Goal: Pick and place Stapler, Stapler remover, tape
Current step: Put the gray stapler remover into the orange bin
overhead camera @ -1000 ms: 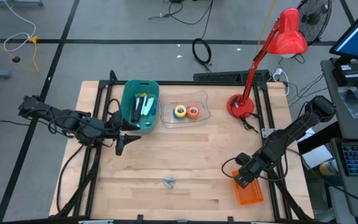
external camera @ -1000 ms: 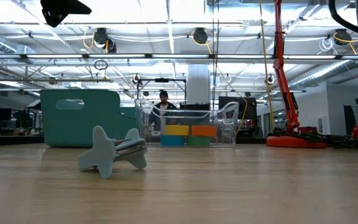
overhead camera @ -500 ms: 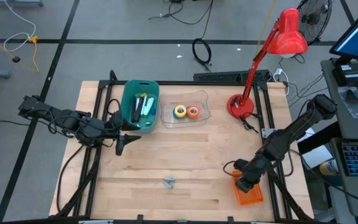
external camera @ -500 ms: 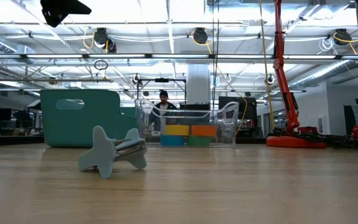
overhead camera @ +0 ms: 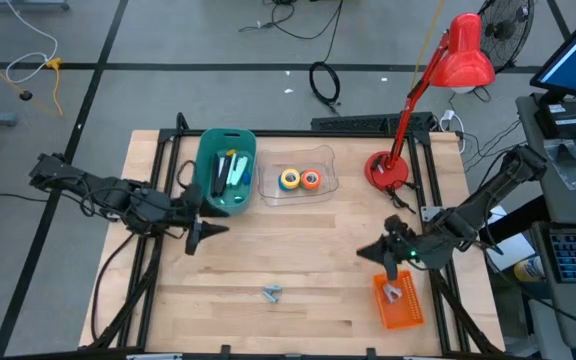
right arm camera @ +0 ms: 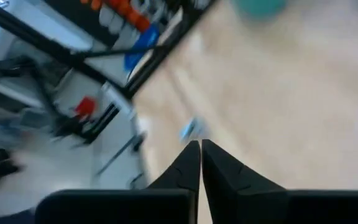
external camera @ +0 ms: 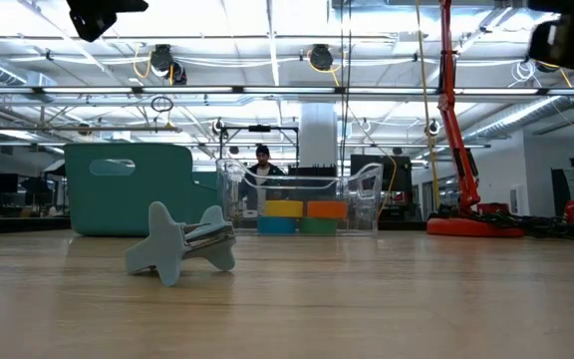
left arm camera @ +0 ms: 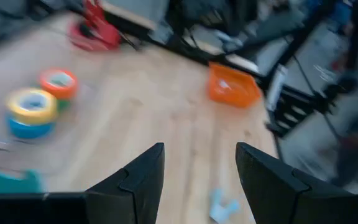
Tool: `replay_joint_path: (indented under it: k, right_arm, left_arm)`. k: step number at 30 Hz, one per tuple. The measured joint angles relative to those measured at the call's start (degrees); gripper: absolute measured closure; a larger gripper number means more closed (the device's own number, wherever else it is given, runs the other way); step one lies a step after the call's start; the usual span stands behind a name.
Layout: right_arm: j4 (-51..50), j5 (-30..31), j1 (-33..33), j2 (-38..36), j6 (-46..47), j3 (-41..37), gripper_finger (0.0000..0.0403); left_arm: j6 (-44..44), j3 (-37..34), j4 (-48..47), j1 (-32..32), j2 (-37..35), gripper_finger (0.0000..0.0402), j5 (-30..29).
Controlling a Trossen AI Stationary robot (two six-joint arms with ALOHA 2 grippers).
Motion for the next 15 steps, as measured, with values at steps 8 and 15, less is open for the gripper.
replay_joint_path:
  k: [8,15]
  right_arm:
    - [-1.0,10.8,-3.2,-2.6,-18.5,-1.4,0.0399]
    - [2.2,8.9,-5.5,-10.8,-24.3,-9.8,0.0390]
  left_arm:
    - [-6.8,0.0,2.5,0.0,9.9,0.0199,12.3]
    - [-10.2,0.0,7.9,0.0,19.0,0.0199,15.2]
